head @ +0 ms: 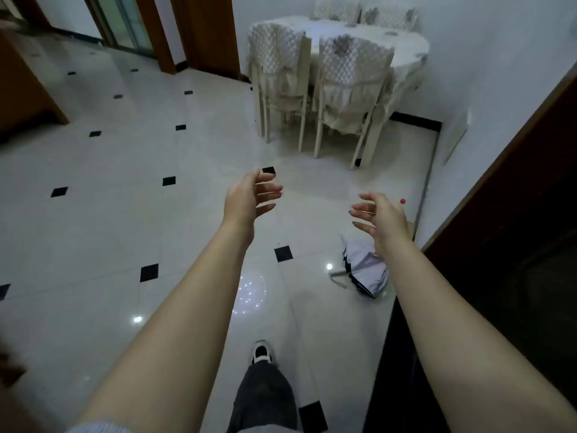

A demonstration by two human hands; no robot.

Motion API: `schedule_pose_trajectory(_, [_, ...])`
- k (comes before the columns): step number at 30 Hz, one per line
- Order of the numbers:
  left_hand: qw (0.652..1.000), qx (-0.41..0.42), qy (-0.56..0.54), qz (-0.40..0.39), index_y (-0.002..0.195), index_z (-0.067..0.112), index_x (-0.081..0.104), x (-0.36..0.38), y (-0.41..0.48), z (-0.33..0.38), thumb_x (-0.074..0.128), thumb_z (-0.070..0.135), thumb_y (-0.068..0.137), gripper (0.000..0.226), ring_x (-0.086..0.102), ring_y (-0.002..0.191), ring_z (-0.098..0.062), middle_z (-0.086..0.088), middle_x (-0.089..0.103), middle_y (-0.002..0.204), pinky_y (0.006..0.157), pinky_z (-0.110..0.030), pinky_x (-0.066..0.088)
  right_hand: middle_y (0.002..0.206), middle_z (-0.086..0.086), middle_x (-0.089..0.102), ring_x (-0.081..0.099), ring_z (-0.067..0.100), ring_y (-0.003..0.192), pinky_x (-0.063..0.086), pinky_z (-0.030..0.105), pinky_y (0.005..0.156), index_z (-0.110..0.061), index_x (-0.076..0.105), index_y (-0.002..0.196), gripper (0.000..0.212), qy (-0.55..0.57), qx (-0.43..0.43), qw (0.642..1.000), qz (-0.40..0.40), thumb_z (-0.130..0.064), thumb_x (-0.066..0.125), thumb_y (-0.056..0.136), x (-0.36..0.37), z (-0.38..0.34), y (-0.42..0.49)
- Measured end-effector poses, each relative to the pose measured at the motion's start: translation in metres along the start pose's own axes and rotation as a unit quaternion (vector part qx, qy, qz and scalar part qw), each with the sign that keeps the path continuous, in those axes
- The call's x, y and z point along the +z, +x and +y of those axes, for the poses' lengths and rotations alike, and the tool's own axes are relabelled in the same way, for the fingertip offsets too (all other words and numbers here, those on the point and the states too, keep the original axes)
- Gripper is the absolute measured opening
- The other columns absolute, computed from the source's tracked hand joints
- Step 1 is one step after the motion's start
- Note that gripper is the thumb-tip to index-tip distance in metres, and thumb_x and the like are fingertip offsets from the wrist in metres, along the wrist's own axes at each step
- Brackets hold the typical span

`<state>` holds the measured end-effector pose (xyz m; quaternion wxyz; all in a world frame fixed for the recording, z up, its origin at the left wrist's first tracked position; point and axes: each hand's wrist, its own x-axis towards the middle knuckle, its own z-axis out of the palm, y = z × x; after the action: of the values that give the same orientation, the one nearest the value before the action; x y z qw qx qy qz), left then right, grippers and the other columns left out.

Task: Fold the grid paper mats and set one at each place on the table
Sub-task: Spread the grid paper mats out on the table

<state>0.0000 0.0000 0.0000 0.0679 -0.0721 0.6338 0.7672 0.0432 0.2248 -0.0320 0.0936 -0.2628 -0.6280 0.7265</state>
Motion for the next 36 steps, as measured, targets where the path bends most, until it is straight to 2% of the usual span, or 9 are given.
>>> schedule_pose_trajectory(6, [1.0, -0.012, -0.003, -0.001, 0.095, 0.011, 0.068, 0.001, 0.059, -0.003, 0.04, 0.031, 0.097, 0.034, 0.069, 0.086, -0.023, -0.008, 0.072, 0.085, 0.081, -0.037, 0.052, 0.079, 0.005, 0.066, 0.066, 0.022, 0.079, 0.055, 0.037, 0.075, -0.016, 0.063, 0.09, 0.017, 0.007, 0.002, 1.0, 0.006, -0.025, 0.05, 0.09, 0.024, 0.0, 0.053])
schedule_pose_trajectory(20, [0.998, -0.037, 0.013, -0.041, 0.095, 0.01, 0.067, -0.004, 0.26, 0.034, 0.041, 0.028, 0.097, 0.031, 0.069, 0.085, -0.023, -0.009, 0.072, 0.084, 0.078, -0.036, 0.053, 0.082, 0.007, 0.065, 0.066, 0.023, 0.081, 0.054, 0.038, 0.077, -0.015, 0.063, 0.089, 0.013, 0.016, 0.008, 0.999, 0.034, -0.02, 0.051, 0.091, 0.147, -0.033, 0.204])
schedule_pose_trajectory(25, [0.997, -0.048, 0.02, -0.051, 0.094, 0.011, 0.067, -0.001, 0.312, 0.04, 0.04, 0.028, 0.098, 0.032, 0.069, 0.086, -0.023, -0.008, 0.072, 0.084, 0.078, -0.035, 0.053, 0.083, 0.007, 0.065, 0.066, 0.022, 0.082, 0.053, 0.034, 0.071, -0.016, 0.063, 0.09, 0.013, 0.0, 0.009, 0.999, 0.05, -0.018, 0.051, 0.092, 0.169, -0.04, 0.246])
schedule_pose_trajectory(36, [0.996, -0.078, 0.021, -0.046, 0.095, 0.011, 0.067, 0.016, 0.426, 0.034, 0.042, 0.027, 0.097, 0.03, 0.07, 0.087, -0.024, -0.009, 0.072, 0.085, 0.078, -0.036, 0.053, 0.082, 0.006, 0.066, 0.066, 0.022, 0.082, 0.055, 0.036, 0.075, -0.012, 0.063, 0.089, 0.012, -0.008, 0.019, 0.999, 0.048, -0.017, 0.053, 0.093, 0.204, -0.039, 0.349])
